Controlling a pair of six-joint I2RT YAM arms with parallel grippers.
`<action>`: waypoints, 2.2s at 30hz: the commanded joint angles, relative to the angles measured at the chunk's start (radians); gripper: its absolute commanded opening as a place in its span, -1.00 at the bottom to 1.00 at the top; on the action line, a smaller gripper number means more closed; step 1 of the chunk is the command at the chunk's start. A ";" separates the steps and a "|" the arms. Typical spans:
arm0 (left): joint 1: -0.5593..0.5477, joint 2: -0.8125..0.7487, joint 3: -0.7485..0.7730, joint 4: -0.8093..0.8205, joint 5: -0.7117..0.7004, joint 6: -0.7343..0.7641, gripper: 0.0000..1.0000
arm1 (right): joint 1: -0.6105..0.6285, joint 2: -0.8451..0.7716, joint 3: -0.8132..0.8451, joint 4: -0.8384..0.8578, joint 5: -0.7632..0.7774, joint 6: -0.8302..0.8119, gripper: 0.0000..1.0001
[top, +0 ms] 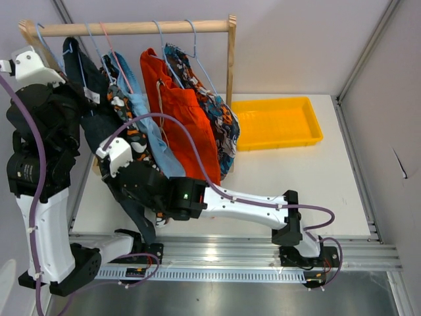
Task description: Remove the shorts from the hanger
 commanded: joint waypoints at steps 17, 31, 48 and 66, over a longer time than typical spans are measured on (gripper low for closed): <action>-0.005 -0.032 0.026 0.090 -0.124 0.052 -1.00 | 0.461 -0.321 -0.508 0.089 0.480 0.086 -1.00; -0.005 -0.255 -0.131 -0.231 0.216 -0.218 -1.00 | 0.044 -0.233 -0.314 0.116 0.175 -0.047 -1.00; -0.005 -0.305 -0.032 -0.555 0.683 -0.510 -1.00 | 0.142 -0.753 -1.031 0.137 0.371 0.180 -1.00; -0.005 -0.484 -0.450 -0.573 0.920 -0.444 -1.00 | -0.268 -0.792 -1.017 0.047 0.207 0.062 -1.00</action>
